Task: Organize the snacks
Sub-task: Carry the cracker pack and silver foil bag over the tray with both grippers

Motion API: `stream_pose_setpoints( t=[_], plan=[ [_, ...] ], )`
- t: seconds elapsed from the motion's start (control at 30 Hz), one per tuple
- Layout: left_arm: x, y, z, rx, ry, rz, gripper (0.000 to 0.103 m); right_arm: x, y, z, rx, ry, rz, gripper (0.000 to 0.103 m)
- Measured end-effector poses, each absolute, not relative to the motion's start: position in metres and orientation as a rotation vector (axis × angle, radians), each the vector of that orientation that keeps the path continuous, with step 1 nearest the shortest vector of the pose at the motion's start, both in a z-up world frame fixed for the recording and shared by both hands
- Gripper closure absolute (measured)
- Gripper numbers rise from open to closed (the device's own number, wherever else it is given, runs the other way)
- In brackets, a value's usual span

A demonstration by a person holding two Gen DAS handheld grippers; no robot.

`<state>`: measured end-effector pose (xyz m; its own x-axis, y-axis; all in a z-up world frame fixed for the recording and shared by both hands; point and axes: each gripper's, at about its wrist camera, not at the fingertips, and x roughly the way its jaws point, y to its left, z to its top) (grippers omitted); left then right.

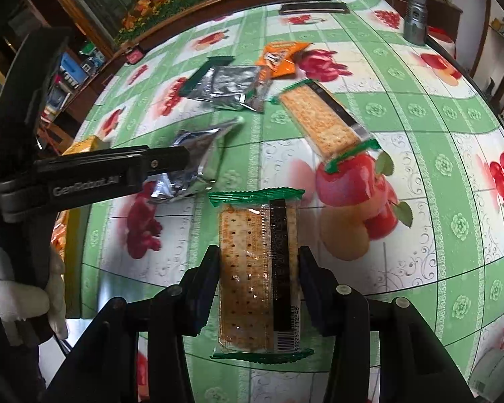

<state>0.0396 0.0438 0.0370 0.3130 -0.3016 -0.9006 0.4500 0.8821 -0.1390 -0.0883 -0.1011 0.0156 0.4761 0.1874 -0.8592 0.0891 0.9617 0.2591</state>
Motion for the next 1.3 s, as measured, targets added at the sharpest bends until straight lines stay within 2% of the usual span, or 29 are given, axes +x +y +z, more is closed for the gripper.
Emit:
stream_pose_setpoints(
  t=[0.13,0.2,0.47,0.53,0.6,1.03,1.3],
  plan=[
    [0.037,0.048,0.039,0.107,1.151,-0.528,0.045,-0.088,-0.093,0.022,0.275,1.069,0.081,0.056],
    [0.039,0.042,0.035,0.116,1.157,-0.544,0.03,-0.089,-0.092,0.023,0.285,1.072,0.085,0.056],
    [0.054,-0.004,0.0,0.245,1.15,-0.629,0.027,-0.099,-0.095,0.021,0.287,1.085,0.073,0.056],
    [0.054,-0.008,-0.002,0.279,1.158,-0.615,0.028,-0.102,-0.097,0.017,0.297,1.089,0.074,0.056],
    [0.051,-0.013,0.0,0.342,1.151,-0.574,0.045,-0.106,-0.099,0.012,0.306,1.097,0.075,0.056],
    [0.027,0.04,0.036,0.148,1.119,-0.543,0.045,-0.11,-0.117,0.016,0.362,1.066,0.093,0.056],
    [-0.007,0.141,0.073,-0.055,1.075,-0.405,0.045,-0.091,-0.075,0.029,0.324,1.061,0.218,0.056]
  ],
)
